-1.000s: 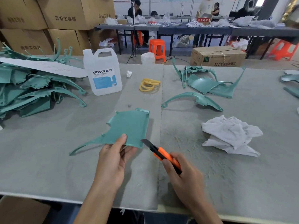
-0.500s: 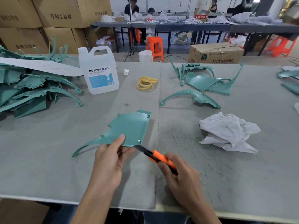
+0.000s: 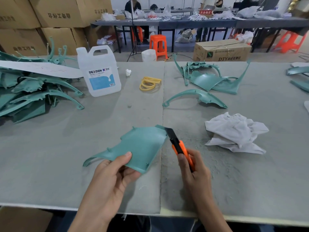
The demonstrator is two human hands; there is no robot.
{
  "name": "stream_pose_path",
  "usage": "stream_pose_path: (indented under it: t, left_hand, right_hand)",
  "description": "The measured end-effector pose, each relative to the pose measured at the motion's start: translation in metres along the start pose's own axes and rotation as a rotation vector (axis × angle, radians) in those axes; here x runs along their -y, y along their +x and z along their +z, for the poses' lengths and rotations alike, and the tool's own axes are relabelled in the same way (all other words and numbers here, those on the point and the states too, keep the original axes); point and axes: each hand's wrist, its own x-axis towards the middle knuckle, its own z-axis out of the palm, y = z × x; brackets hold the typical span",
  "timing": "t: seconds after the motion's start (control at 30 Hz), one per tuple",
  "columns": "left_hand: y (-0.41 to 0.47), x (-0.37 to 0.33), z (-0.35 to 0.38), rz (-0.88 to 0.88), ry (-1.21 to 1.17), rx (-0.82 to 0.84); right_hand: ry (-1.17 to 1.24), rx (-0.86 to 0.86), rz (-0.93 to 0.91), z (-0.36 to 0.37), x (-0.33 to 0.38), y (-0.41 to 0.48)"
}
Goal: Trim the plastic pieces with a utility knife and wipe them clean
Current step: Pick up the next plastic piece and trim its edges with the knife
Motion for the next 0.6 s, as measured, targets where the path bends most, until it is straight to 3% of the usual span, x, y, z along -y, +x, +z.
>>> stream_pose_path:
  t: [0.13,0.27,0.4,0.6]
  left_hand:
    - [-0.012,-0.008,-0.008,0.005,-0.012,0.03]
    - [-0.006,-0.013,-0.002,0.137,0.037,-0.021]
    - [0.008,-0.013,0.005,0.263,0.17,-0.127]
    - [0.017,-0.011,0.011,0.39,0.311,-0.155]
  right_hand:
    - [-0.002,-0.038,0.054,0.0,-0.001,0.002]
    - [0.049,-0.049,0.041,-0.003,-0.001,-0.003]
    - [-0.008,0.052,-0.052,-0.004,0.005,-0.009]
    - [-0.114,0.189,-0.195,-0.002,0.009,-0.013]
